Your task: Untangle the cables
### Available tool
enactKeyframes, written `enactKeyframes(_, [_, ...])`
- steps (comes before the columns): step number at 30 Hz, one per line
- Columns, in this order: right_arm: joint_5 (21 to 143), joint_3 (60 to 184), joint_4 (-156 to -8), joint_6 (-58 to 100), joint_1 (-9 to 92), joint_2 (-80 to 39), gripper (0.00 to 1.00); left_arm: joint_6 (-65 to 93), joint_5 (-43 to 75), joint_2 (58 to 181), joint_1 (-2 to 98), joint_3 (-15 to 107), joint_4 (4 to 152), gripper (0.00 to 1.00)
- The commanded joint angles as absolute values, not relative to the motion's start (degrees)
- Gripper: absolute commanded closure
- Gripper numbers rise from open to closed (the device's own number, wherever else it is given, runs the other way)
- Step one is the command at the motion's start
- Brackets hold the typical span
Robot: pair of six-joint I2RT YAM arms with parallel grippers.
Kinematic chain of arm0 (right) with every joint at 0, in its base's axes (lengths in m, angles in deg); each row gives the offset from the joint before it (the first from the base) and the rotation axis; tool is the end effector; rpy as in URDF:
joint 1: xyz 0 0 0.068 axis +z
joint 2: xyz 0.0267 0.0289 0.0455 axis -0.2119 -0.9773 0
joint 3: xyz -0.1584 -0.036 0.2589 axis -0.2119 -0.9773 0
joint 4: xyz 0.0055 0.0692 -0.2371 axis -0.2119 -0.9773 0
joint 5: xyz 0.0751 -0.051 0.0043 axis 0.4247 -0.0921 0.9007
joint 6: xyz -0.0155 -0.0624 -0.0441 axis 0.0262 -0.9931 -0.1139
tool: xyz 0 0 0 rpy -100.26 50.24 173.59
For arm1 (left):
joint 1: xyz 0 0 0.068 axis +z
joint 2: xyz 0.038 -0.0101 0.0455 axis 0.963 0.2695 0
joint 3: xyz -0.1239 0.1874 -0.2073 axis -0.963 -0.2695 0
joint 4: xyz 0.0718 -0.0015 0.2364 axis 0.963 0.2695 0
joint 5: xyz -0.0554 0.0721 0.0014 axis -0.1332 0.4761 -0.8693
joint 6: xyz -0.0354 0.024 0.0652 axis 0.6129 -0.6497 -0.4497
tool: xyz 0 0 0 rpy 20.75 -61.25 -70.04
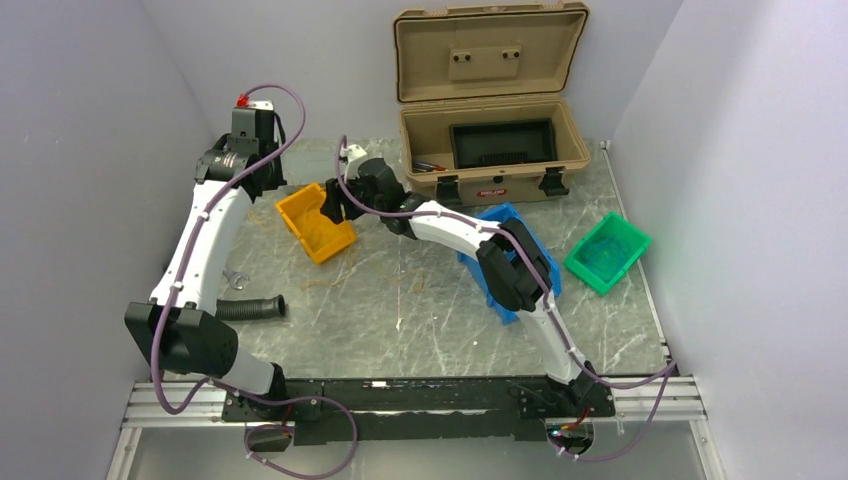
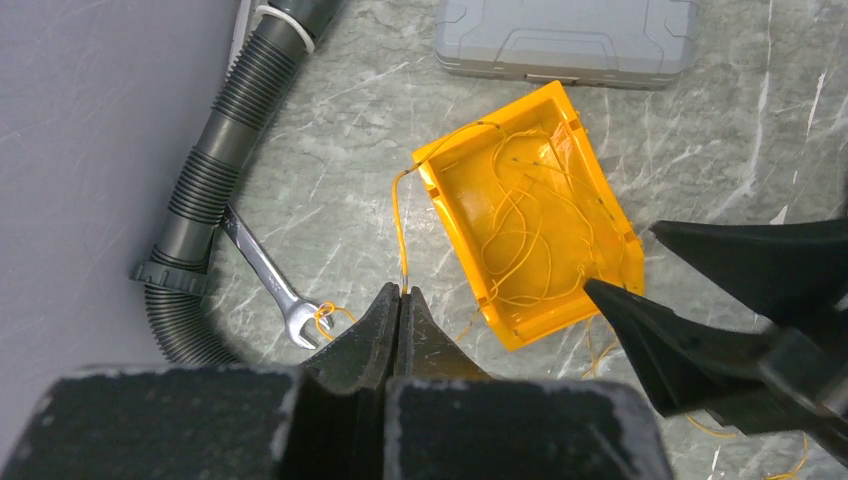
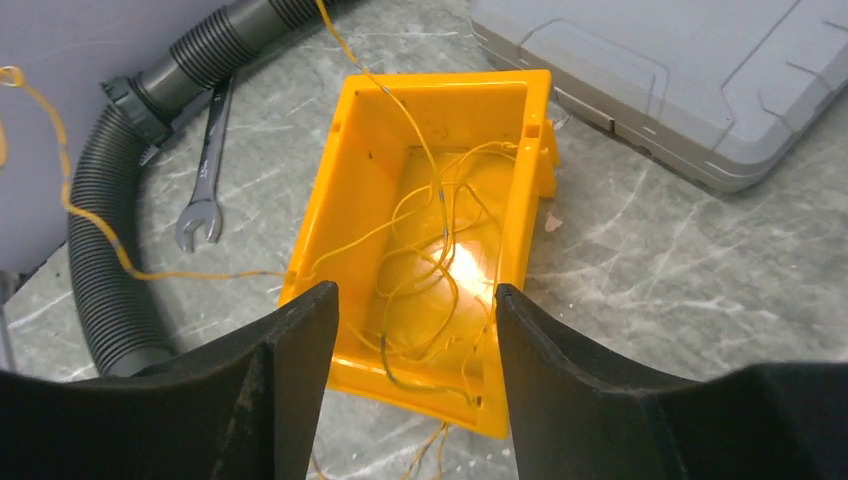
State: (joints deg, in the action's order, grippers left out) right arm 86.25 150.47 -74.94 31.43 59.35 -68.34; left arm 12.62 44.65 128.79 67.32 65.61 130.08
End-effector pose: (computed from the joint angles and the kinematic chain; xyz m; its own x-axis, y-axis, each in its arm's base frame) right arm 0.3795 0.4280 0.2598 -0.4558 -0.0675 -0.8875 -0.7451 0.5743 0.3390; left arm 0.3132 -0.0157 0.4052 -0.6403 -0.0906 -0.7628 -0.2540 0.9621 0.0989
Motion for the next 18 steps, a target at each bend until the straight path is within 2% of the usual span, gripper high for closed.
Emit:
enactKeyframes(1, [85.1,158.1,-75.0,31.2,60.7,-72.1,0.43,12.8,43.6,128.3,67.2,66.6,128.8,1.0])
enactKeyframes(3, [85.2,159.7,-75.0,31.7,60.7,-73.8,0.57,12.8,43.5,128.5,67.2,66.6,128.8,1.0])
enactKeyframes(5, [85.7,160.1,-74.3,32.5,60.8,-74.9,0.9,12.9,43.5,129.0,67.1,67.0,129.1,1.0])
enactKeyframes(6, [85.9,159.9,-73.6,33.1,61.0,-75.1,1.0,12.9,43.4,129.4,67.2,67.2,129.0,1.0])
enactKeyframes(12, [88.3,162.0,-71.4,35.1,61.5,-78.9,1.0,14.2,39.8,135.4,67.2,73.5,130.8,1.0])
enactKeyframes(18, [82.9,165.9,-74.1,37.4,61.5,-83.9,1.0,17.0,33.6,142.8,67.2,77.9,129.1,1.0])
